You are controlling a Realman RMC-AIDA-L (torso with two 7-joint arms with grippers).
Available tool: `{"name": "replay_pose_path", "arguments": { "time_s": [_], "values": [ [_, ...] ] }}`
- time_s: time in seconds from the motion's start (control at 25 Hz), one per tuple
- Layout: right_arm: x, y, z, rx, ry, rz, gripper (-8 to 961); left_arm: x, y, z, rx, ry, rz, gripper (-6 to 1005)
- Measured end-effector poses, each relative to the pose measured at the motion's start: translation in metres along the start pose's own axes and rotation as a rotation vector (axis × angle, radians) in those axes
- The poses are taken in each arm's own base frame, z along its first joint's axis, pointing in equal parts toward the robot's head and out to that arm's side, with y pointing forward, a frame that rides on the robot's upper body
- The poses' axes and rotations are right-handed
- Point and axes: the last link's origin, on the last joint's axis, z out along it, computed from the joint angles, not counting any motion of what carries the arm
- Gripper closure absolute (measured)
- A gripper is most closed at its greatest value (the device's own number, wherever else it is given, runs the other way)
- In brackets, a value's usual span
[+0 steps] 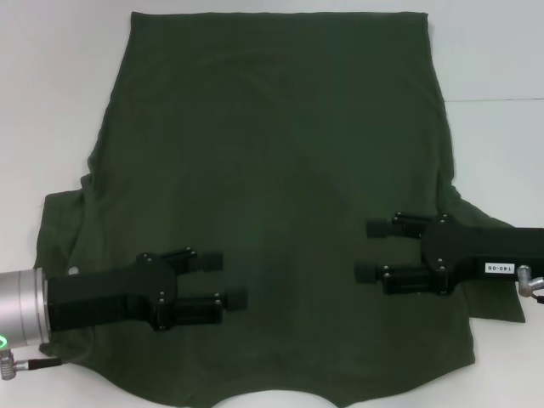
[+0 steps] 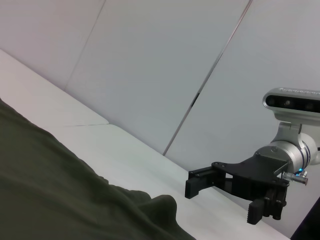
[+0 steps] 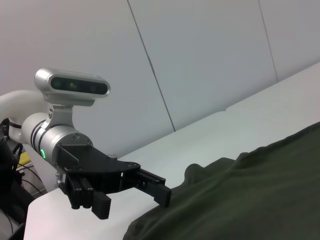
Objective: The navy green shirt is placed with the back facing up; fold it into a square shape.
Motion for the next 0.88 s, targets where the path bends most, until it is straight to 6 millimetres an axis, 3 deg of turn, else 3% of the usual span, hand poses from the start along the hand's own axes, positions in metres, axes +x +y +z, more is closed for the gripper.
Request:
{"name": "replay_pose_path", "arguments": {
  "time_s": [0.52,0.88],
  "values": [
    [-0.001,0.001,0.004,-0.007,-0.011,0.001,42,0.001,-0.002,-0.003,0.013,0.005,0.001,94],
    [-0.002,0.002,0.005,-0.001,-0.041,0.008,42,0.003,-0.022,-0.038,0.197,0.147,-0.095,93]
  ]
}}
